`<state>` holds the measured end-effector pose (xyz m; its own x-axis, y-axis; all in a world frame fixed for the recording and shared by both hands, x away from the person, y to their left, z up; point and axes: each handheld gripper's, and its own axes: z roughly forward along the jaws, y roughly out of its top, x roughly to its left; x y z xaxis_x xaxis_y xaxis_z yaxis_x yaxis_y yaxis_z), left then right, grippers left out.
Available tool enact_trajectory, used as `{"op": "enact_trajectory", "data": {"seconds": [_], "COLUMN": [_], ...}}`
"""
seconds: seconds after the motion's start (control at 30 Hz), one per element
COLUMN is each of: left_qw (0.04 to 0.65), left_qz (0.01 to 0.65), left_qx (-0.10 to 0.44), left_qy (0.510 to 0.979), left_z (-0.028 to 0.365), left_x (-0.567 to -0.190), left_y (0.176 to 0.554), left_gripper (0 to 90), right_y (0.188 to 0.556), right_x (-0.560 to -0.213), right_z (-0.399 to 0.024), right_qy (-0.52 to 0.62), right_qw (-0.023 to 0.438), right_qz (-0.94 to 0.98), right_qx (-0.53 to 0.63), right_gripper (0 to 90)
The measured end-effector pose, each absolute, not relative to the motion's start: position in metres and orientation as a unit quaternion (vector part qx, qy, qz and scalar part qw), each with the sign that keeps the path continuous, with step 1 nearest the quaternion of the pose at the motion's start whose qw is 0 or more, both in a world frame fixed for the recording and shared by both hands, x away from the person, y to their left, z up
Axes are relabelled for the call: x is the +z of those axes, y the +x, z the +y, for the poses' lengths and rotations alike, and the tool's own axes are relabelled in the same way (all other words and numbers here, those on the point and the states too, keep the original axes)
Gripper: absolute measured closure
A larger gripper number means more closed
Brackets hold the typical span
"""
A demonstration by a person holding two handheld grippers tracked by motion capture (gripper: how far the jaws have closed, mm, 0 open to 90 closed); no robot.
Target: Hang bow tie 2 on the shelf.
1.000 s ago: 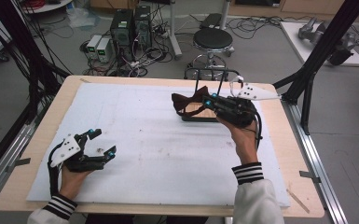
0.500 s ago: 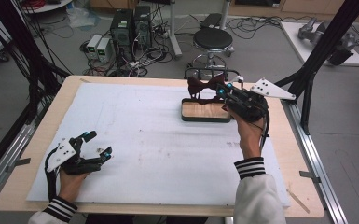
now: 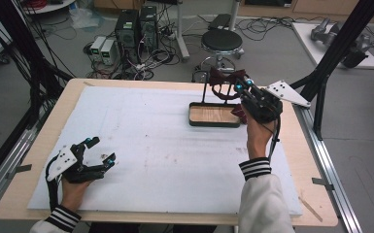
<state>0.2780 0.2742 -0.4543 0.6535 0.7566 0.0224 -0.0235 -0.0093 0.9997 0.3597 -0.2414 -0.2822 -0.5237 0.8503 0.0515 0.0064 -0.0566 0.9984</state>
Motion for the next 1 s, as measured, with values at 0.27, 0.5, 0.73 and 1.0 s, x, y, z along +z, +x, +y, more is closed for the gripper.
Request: {"op": "enact_trajectory", "data": {"seconds": [0.27, 0.5, 0.73, 1.0], "left_qw": [0.649, 0.65, 0.648, 0.65], "left_qz": [0.285, 0.285, 0.284, 0.284], "left_qx": [0.304, 0.304, 0.305, 0.305], "left_qy": [0.636, 0.635, 0.637, 0.636], "left_z": [0.276, 0.276, 0.276, 0.275], "left_x": [-0.455, -0.455, -0.455, -0.455], "left_y": [0.277, 0.277, 0.277, 0.277], "left_gripper": [14.4, 14.4, 14.4, 14.4], "right_y": [0.366, 0.368, 0.368, 0.373], "right_x": [-0.28, -0.276, -0.269, -0.264], "right_z": [-0.239, -0.238, -0.234, -0.232], "right_qy": [0.36, 0.358, 0.345, 0.345], "right_qw": [0.34, 0.345, 0.346, 0.346], "right_qz": [0.594, 0.583, 0.581, 0.581], "right_qx": [0.634, 0.642, 0.651, 0.65], "right_gripper": [83.0, 83.0, 83.0, 83.0]}}
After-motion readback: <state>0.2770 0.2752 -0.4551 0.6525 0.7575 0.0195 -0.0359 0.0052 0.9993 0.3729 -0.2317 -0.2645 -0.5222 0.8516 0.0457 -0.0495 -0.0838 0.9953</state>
